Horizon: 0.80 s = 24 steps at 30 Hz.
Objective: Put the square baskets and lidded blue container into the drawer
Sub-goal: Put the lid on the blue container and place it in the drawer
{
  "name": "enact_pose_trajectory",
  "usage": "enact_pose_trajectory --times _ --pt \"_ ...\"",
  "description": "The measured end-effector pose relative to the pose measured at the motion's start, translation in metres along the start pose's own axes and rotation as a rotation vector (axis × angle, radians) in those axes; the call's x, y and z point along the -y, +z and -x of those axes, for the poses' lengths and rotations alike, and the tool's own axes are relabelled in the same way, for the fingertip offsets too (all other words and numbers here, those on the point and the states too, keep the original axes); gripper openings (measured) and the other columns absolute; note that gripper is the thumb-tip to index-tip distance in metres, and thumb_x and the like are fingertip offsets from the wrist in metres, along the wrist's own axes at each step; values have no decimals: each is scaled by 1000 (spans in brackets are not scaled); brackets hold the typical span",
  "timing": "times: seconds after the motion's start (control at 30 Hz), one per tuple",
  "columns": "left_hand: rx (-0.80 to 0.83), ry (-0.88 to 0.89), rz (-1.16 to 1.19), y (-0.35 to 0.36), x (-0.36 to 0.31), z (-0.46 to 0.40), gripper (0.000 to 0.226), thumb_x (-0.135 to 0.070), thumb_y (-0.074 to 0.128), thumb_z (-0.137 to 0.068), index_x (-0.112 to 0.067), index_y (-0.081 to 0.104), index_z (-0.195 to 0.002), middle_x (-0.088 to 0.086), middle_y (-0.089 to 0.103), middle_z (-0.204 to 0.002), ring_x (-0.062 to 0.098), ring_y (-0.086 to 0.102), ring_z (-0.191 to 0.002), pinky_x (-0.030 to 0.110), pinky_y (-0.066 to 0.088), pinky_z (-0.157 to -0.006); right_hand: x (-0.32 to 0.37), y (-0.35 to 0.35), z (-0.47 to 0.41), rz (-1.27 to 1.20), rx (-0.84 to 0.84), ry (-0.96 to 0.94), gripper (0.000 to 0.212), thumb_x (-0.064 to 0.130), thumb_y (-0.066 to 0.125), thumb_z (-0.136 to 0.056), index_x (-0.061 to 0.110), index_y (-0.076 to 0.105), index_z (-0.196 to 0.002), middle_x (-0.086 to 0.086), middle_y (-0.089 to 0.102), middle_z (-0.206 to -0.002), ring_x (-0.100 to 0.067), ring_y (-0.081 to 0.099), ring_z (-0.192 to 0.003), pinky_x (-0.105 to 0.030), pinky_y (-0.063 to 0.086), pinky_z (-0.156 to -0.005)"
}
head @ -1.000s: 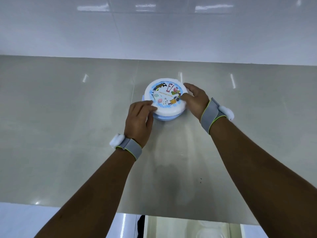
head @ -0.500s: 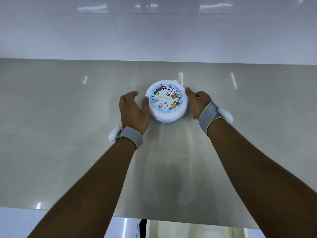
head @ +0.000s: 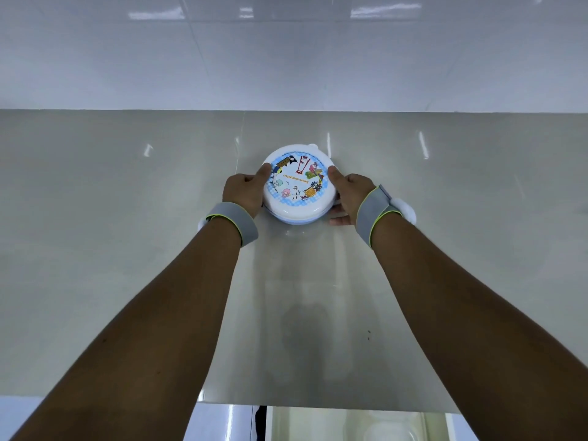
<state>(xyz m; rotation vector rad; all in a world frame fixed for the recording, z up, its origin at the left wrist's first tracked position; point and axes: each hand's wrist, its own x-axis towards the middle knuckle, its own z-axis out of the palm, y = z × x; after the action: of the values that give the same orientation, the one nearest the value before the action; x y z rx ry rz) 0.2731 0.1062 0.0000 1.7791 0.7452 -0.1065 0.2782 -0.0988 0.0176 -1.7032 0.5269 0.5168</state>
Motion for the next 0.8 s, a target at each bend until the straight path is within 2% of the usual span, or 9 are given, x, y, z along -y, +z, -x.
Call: enact_pose_trajectory --times 0.13,0.3,0.47,0.6,0.7,0.8 --pt "0 -16 29 -2 3 4 46 -61 72 -75 -18 67 -59 -7 70 -53 23 71 -66 45 62 -81 3 0 6 -21 -2 2 41 52 57 -94 11 54 -96 -13 69 -98 -30 69 -71 -41 61 -59" --pt "20 -15 43 -5 16 32 43 -57 73 -77 -17 68 -65 4 74 -73 28 73 -76 47 62 -82 -14 -10 23 -13 21 8 39 52 58 -93 14 56 -87 -10 70 -90 -29 71 -68 -41 61 -62" --pt "46 -2 48 -10 30 73 39 -53 73 -81 -15 65 -78 12 75 -90 28 71 -78 45 62 -80 -38 -21 55 -23 39 23 40 52 58 -93 12 55 -90 -15 69 -100 -33 71 -75 -42 61 -64" --pt "82 23 67 -19 34 114 36 -50 72 -84 -15 63 -76 9 74 -84 30 71 -79 45 62 -78 -50 -31 93 -38 30 5 41 52 58 -93 10 54 -91 -18 69 -104 -38 71 -83 -49 61 -74" --pt "88 34 73 -26 36 143 37 -49 71 -85 -15 61 -77 9 74 -84 26 69 -74 40 62 -72 -60 -36 121 -31 12 -3 40 53 58 -93 13 54 -85 -16 69 -101 -32 71 -75 -43 61 -66" --pt "101 74 43 -34 37 178 37 -50 68 -87 -15 61 -76 3 73 -78 25 70 -73 40 62 -71 -70 -45 155 -36 -9 -12 42 53 58 -93 10 55 -91 -17 69 -107 -32 71 -75 -39 60 -60"
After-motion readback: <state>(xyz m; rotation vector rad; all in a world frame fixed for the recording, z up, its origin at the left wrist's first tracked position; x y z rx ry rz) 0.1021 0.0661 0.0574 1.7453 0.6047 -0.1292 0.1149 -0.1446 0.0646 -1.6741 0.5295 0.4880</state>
